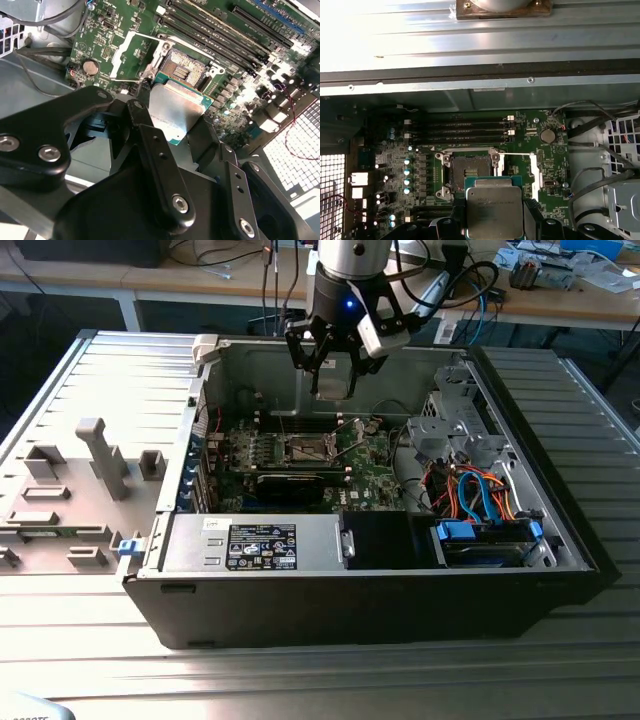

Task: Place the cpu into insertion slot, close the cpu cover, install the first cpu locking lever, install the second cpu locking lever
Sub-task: 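Place the cpu into insertion slot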

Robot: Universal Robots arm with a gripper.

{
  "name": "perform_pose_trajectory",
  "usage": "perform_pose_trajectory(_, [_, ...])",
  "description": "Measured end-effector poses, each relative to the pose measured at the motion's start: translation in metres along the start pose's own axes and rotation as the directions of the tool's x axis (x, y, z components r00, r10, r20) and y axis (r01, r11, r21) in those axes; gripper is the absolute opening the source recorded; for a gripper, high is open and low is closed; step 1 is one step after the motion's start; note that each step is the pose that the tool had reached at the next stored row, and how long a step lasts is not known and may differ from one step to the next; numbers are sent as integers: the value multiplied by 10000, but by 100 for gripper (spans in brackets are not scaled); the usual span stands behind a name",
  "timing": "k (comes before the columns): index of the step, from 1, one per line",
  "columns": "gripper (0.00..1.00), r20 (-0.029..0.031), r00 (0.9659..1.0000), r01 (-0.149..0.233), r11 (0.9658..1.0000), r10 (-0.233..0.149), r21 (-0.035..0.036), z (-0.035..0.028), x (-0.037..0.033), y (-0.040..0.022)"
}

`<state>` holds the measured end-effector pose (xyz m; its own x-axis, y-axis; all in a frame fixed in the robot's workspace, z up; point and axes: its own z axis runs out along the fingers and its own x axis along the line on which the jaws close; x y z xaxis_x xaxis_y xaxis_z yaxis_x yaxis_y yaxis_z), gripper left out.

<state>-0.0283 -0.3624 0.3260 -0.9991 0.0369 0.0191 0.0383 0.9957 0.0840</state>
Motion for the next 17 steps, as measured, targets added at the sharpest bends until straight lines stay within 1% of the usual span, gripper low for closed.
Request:
perform_pose_trajectory(11, [55, 37, 9991, -413, 9991, 413, 32, 1, 0, 0])
perform_pose_trajectory(17, [55, 53, 9982, -595, 9982, 595, 35, 3, 0, 0])
